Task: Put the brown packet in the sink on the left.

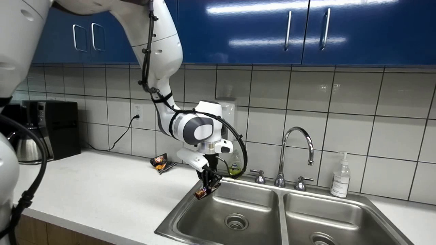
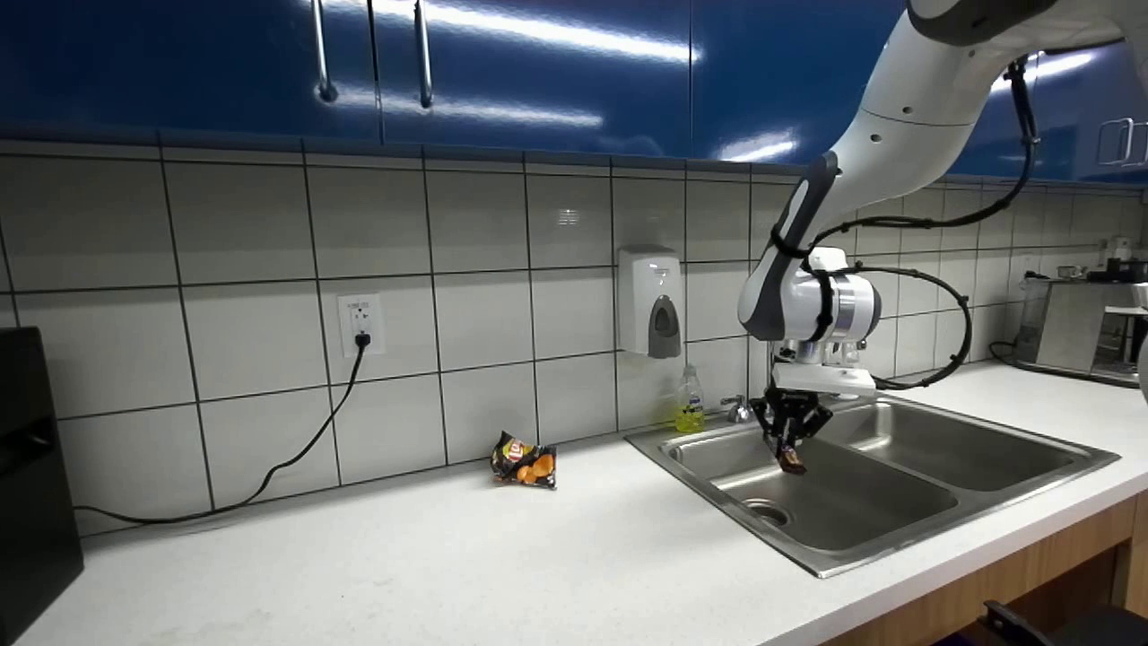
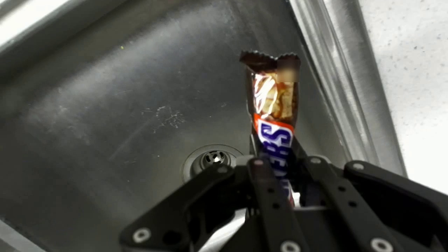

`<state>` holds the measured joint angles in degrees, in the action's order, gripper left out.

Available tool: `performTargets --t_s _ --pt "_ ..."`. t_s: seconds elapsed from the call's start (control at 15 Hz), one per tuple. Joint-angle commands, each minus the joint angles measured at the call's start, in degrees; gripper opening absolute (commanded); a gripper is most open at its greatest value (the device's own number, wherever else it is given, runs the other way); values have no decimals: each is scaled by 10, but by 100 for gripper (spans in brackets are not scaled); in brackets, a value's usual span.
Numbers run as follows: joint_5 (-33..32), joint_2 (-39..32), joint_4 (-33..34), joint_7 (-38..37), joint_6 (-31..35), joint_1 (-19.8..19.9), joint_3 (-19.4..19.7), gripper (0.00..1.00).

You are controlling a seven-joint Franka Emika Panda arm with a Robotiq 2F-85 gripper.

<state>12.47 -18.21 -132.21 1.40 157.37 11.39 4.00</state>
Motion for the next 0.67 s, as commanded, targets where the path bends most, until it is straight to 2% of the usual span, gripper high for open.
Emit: performTargets --t_s 0.0,0.6 --pt "32 -28 8 36 30 30 -12 4" --pt "30 -137 56 43 83 75 -27 4"
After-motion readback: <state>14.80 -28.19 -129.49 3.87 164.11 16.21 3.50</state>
